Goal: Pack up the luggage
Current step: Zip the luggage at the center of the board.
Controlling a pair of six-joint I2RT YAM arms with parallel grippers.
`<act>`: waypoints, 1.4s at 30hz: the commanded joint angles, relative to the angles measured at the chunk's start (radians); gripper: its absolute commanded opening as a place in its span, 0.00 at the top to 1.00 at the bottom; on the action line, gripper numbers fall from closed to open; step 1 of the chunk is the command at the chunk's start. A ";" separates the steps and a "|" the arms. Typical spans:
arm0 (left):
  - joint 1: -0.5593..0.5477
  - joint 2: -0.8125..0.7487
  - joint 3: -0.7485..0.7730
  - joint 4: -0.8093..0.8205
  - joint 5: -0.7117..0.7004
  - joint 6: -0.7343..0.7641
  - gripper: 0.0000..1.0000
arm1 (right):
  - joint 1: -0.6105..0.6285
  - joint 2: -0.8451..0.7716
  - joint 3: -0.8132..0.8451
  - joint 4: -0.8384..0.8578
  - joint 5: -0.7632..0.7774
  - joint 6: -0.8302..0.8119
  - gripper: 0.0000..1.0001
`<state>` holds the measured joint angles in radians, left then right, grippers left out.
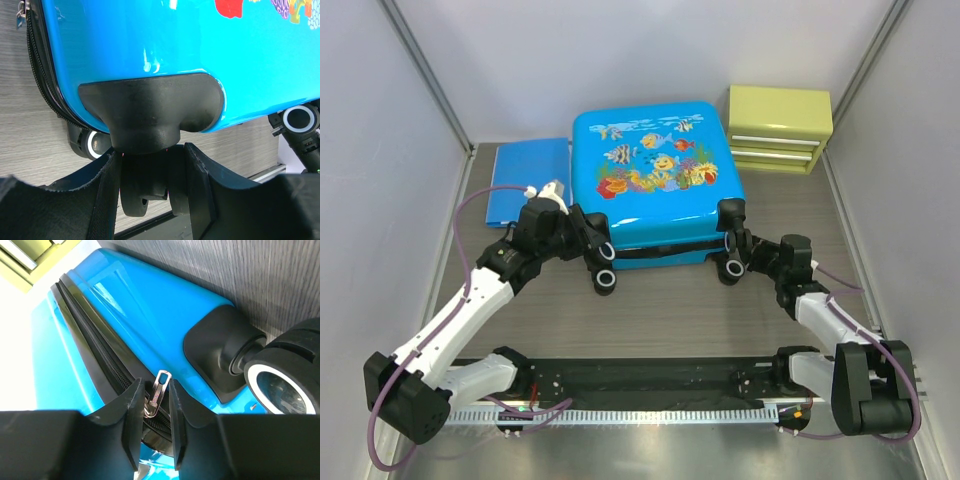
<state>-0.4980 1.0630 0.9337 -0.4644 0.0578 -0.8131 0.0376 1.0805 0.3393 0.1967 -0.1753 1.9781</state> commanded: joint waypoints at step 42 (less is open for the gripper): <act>-0.014 0.011 0.020 0.276 0.073 -0.070 1.00 | 0.062 -0.126 0.101 -0.281 0.034 -0.139 0.99</act>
<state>-0.4961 1.0695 0.9245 -0.4515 0.0677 -0.8284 0.0521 1.0611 0.4229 0.0177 -0.0692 1.9121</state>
